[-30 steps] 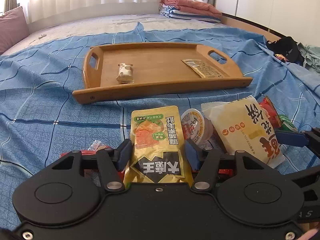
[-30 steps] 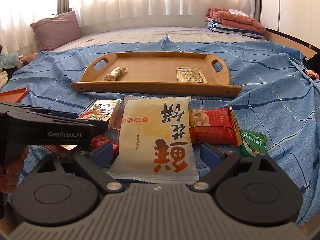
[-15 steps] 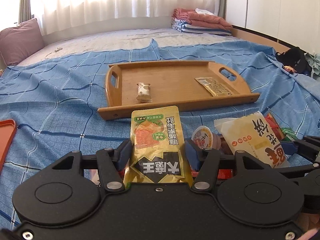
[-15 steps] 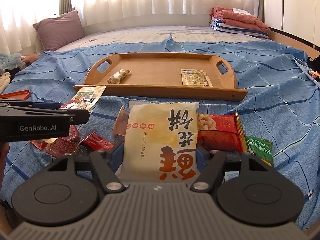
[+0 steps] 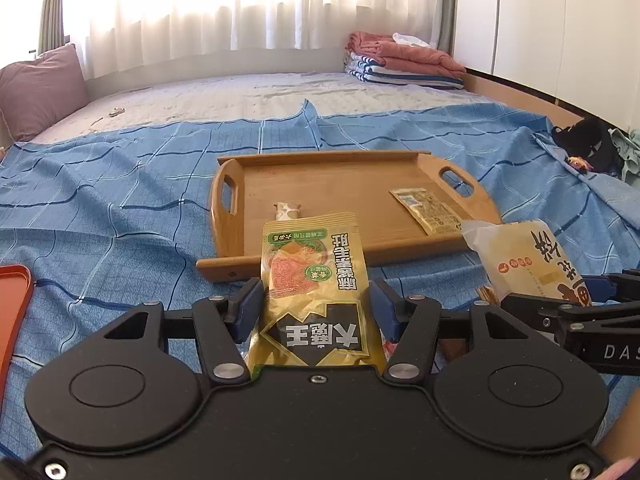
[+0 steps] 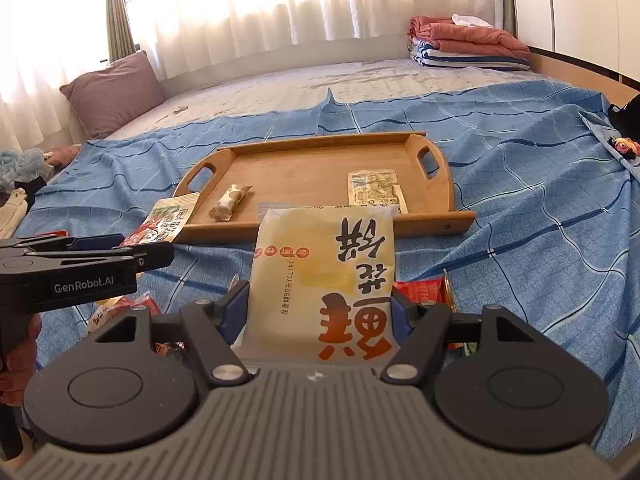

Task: Organize snacks
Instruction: 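Carry the snack bag and bread bag with both grippers over the wooden tray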

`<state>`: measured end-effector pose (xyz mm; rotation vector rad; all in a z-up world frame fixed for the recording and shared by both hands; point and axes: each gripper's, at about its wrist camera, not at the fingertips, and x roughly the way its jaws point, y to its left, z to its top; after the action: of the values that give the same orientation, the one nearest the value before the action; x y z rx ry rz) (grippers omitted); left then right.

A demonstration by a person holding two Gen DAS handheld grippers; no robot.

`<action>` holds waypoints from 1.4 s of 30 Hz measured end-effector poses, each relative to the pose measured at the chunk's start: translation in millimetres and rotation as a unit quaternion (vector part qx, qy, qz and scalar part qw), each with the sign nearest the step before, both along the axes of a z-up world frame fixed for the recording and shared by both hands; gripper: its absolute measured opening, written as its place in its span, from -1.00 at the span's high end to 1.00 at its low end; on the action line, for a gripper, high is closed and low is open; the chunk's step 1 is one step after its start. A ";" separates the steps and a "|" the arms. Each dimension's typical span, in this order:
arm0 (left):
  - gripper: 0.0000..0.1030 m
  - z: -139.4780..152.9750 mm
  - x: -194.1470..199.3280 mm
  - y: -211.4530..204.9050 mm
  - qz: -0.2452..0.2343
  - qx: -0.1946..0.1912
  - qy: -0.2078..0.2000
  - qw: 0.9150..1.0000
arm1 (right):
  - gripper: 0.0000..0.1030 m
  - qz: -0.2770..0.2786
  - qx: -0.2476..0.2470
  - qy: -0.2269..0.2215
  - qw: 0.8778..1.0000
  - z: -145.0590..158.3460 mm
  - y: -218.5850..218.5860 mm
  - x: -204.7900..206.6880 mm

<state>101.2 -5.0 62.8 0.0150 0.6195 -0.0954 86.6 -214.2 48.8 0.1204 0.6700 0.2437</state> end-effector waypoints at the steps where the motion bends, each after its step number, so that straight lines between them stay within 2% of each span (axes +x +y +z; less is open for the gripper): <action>1: -0.09 2.3 3.4 0.2 -0.001 -0.002 0.000 1.000 | -0.38 -0.001 0.002 0.001 1.000 3.4 -2.6 4.6; 6: -0.09 12.4 21.8 0.3 -0.001 -0.008 0.001 1.000 | -0.38 -0.003 -0.009 -0.003 1.000 17.9 -9.8 26.7; 12: -0.09 23.5 54.4 7.7 0.006 -0.027 0.018 0.999 | -0.38 0.003 -0.013 0.017 1.000 27.4 -17.1 63.7; 20: -0.09 35.9 118.9 24.3 0.023 -0.061 0.054 0.996 | -0.38 0.005 -0.018 0.040 0.999 41.6 -24.5 120.5; 24: -0.09 34.8 158.5 28.7 0.039 -0.071 0.077 0.994 | -0.38 0.016 -0.032 0.065 0.997 39.5 -20.7 152.0; 28: -0.09 26.2 195.3 28.6 0.058 -0.065 0.096 0.992 | -0.38 0.022 -0.049 0.091 0.994 31.0 -12.6 181.9; 33: -0.09 9.2 236.2 25.0 0.068 -0.044 0.126 0.989 | -0.38 0.018 -0.038 0.120 0.992 17.4 -10.0 212.8; 38: -0.09 -10.6 263.9 17.9 0.076 -0.015 0.144 0.987 | -0.38 0.010 -0.070 0.131 0.989 1.0 -0.7 236.3; 40: -0.09 -17.2 272.2 16.4 0.080 -0.009 0.147 0.986 | -0.34 0.008 -0.075 0.132 0.988 -5.4 1.8 242.6; 42: -0.09 -22.1 278.6 16.4 0.081 -0.009 0.149 0.985 | -0.19 0.003 -0.078 0.135 0.988 -11.2 2.6 247.3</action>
<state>379.8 11.4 40.7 -0.0689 0.9169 0.0553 333.9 -211.6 37.6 0.0017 0.9556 0.1807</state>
